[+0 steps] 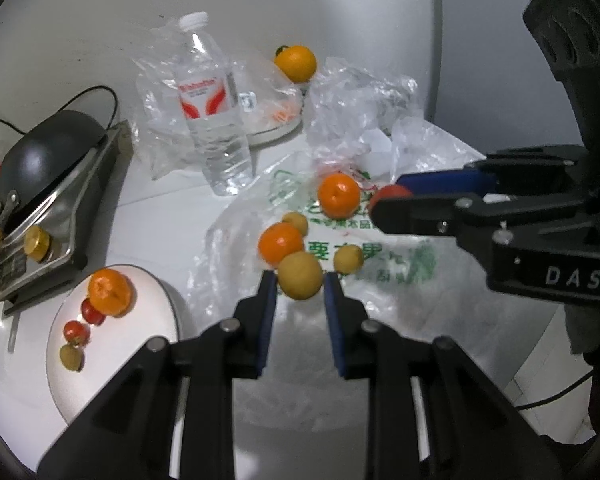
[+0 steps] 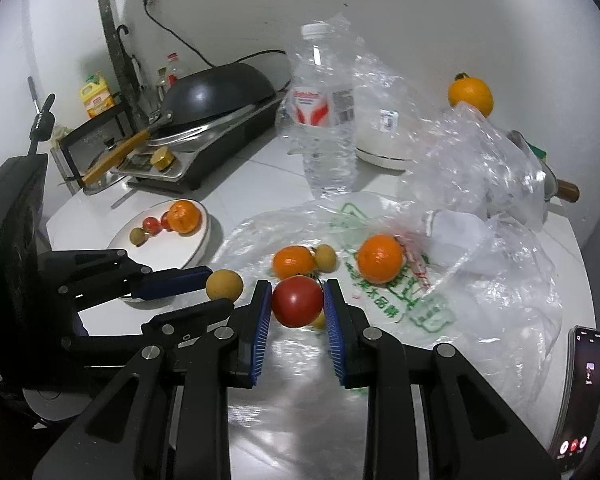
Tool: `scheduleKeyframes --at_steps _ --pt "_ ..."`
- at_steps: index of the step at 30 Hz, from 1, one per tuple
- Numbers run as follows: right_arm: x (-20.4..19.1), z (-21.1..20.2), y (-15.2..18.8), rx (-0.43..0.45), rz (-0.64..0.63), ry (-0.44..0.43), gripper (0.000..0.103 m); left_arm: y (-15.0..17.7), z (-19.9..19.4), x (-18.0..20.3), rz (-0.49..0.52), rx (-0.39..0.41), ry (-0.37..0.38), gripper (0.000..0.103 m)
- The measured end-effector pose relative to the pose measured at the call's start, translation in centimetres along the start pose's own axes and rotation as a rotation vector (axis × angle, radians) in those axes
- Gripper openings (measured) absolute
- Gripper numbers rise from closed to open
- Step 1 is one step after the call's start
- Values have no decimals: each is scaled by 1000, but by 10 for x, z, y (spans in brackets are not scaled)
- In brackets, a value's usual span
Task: Organize fruits
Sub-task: 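Carry the yellow fruit with the left gripper while the right gripper carries the tomato to the plate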
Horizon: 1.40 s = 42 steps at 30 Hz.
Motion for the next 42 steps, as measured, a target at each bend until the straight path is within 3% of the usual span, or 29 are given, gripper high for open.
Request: scheduleKeyframes --at_steps 21,42 --pt "-68 10 -9 -30 -84 23 28 28 -40 -49 -71 59 12 25" --pt "-125 53 -17 -94 -158 -6 28 74 -48 -126 -163 35 -75 25"
Point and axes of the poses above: each gripper's, at about its wrist camera, not at the fingertips, and z roughly the way its jaws point, x to its right, y to its underside, the point moved 4 cm from there along z, roughly the way its jaws point, and after that the axes turned 2 degrees about -y, right-handed, at the moved point
